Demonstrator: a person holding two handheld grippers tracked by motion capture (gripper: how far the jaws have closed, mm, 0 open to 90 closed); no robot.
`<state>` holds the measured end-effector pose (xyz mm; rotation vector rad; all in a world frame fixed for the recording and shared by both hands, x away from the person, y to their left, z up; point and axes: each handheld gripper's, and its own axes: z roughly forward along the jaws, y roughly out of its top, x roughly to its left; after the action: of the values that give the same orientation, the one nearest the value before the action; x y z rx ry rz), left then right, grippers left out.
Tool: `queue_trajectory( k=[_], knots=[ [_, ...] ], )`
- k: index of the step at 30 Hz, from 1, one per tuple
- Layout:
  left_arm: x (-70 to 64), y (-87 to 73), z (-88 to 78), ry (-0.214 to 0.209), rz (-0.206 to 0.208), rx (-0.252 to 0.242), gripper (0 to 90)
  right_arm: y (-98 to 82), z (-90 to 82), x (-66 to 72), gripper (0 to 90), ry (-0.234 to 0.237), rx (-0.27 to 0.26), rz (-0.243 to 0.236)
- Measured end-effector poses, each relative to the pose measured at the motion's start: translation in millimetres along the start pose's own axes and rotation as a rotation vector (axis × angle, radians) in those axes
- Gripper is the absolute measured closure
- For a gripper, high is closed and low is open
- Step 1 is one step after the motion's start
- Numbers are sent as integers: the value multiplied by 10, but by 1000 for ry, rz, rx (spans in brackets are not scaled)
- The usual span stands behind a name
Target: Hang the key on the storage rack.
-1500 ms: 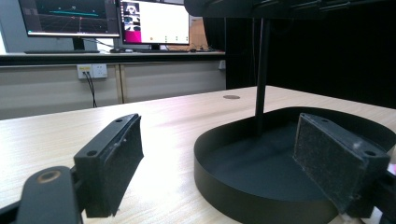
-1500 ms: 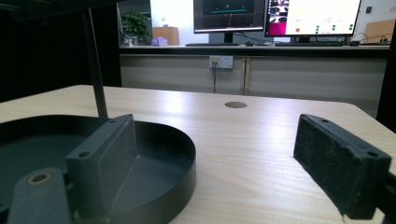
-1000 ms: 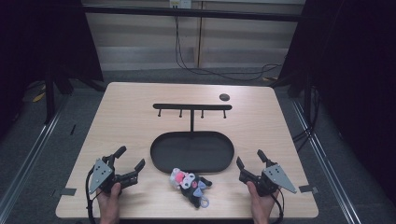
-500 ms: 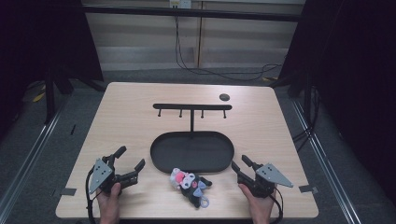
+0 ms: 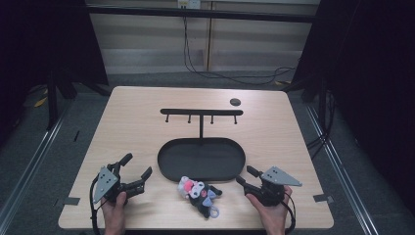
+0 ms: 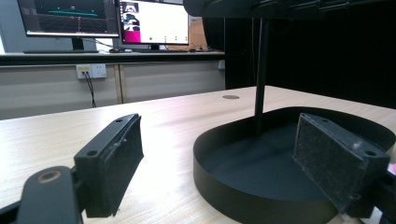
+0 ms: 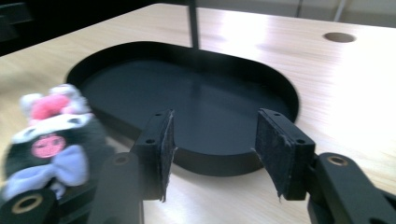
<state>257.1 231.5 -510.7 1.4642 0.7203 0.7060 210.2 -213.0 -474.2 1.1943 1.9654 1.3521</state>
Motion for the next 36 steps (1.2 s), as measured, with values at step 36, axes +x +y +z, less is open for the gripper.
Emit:
queue_trajectory(
  k=[36],
  knots=[
    [-1,0,1,-8,-3,-1,154,199,388,453,729,402,624,-116]
  ],
)
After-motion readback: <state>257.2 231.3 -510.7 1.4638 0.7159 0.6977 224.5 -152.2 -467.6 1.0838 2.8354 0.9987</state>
